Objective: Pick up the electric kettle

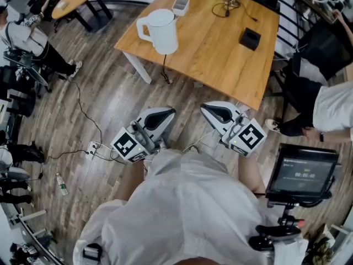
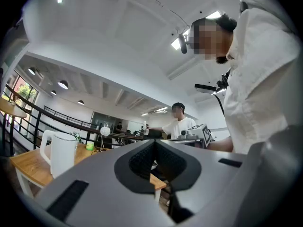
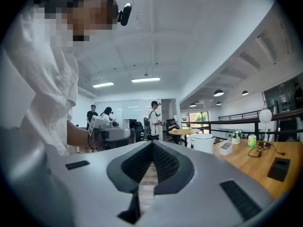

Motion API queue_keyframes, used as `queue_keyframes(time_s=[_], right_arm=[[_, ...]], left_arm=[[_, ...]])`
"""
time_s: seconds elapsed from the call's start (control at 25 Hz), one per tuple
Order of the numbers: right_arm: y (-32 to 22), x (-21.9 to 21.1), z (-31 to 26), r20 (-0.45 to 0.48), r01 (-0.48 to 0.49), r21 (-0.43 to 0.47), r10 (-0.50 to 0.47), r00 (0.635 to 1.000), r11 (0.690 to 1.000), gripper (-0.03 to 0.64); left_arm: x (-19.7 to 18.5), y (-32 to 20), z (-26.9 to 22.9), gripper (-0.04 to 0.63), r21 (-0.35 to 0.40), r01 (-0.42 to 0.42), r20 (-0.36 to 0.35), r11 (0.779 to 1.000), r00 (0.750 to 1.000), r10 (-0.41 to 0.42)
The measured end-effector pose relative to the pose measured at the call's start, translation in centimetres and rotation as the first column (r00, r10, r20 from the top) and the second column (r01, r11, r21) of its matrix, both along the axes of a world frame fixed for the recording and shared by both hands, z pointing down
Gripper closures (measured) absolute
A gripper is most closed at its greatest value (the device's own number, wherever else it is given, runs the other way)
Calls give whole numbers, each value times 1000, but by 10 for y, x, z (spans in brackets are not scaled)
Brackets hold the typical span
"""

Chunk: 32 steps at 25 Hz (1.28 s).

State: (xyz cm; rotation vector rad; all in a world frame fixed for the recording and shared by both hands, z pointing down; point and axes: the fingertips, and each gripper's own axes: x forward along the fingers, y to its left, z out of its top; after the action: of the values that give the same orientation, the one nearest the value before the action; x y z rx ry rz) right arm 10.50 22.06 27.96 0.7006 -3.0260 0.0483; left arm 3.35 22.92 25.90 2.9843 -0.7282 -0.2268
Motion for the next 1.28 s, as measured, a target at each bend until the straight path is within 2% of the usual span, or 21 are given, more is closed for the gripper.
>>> queue_keyframes(time_s=[0.72, 1.12, 1.28], right_arm=[[4, -4, -4, 7, 30, 34, -31, 999, 999, 603], [5, -11, -5, 9, 42, 18, -42, 999, 999, 603], [-18, -16, 1, 13, 43, 3, -43, 999, 999, 603]], left_arm=[[-2, -1, 0, 588, 1, 15, -2, 1000, 1000, -15], [-15, -5, -2, 588, -9, 44, -10, 999, 999, -44], [-22, -25, 2, 588, -17, 45, -11, 999, 999, -45]])
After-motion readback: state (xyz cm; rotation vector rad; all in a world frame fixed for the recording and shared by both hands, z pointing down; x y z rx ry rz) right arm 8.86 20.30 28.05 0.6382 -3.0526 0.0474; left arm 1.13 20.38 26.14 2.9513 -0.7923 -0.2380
